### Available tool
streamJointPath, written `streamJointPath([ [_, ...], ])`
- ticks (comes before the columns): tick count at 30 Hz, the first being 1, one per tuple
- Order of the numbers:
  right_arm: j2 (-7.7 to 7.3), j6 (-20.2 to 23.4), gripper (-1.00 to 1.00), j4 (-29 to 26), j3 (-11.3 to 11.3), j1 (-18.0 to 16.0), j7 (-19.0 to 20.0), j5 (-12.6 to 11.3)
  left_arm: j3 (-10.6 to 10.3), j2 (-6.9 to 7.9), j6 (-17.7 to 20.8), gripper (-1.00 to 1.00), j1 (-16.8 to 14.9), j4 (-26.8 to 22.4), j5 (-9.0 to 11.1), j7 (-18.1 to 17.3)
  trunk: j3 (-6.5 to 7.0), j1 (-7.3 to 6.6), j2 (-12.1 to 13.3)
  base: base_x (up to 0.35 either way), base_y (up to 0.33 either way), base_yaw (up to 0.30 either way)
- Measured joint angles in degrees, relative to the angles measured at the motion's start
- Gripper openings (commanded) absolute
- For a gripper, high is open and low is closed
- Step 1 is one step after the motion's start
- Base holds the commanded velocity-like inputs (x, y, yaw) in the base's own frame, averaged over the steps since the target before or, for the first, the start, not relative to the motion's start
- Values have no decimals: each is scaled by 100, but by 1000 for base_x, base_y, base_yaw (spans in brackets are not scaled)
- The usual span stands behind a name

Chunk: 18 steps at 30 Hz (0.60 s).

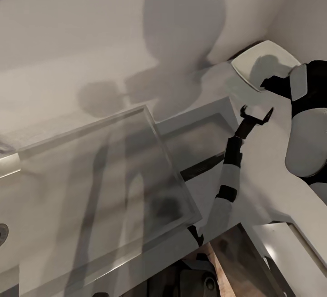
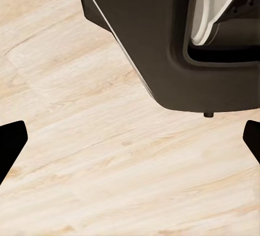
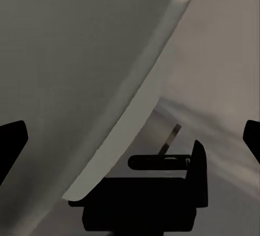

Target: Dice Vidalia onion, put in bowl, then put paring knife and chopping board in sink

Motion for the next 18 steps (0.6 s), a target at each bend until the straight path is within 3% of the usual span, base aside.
streamJointPath([
  [18,-70,39,100,-151,-4,-3,23,-44,0,-3,0,100,1,0,-2,0,0,0,0,0,0,0],
])
